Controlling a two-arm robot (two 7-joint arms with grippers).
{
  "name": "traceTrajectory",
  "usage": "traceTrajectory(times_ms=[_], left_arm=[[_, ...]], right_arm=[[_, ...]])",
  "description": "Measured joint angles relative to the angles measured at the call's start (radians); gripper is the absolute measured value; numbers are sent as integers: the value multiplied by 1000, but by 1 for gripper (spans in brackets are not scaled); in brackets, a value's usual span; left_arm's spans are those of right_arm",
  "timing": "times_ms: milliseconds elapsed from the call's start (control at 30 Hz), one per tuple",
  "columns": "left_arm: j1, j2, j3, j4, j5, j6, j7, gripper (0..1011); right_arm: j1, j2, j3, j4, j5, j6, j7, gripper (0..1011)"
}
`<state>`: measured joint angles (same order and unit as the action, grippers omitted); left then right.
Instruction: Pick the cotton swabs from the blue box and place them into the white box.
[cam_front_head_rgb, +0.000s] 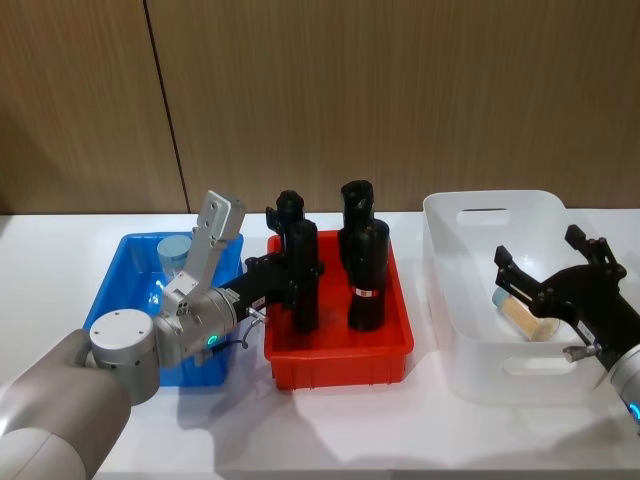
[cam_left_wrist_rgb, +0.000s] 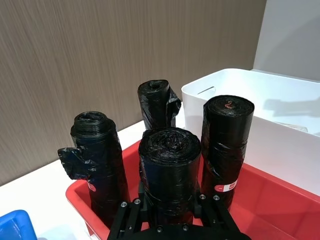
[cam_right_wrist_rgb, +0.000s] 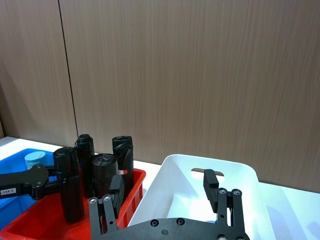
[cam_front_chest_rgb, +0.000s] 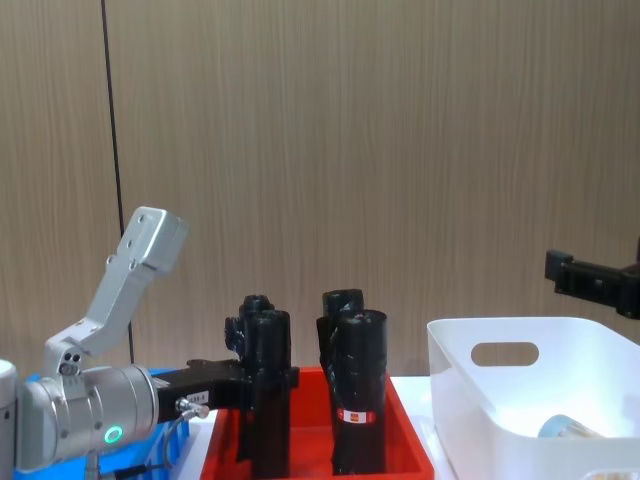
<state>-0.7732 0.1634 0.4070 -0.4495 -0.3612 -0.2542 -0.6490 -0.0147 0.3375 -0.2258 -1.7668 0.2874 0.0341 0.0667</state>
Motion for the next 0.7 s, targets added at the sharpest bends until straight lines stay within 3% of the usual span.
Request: traceTrajectory(times_ms=[233,700], left_arm=[[14,5,-5,-26,-5,-17,10,470],[77,30,-18,-164,-26,-40,54,470]], right_arm=[[0,0,0,0,0,0,0,1002],[0,0,0,0,0,0,0,1002]])
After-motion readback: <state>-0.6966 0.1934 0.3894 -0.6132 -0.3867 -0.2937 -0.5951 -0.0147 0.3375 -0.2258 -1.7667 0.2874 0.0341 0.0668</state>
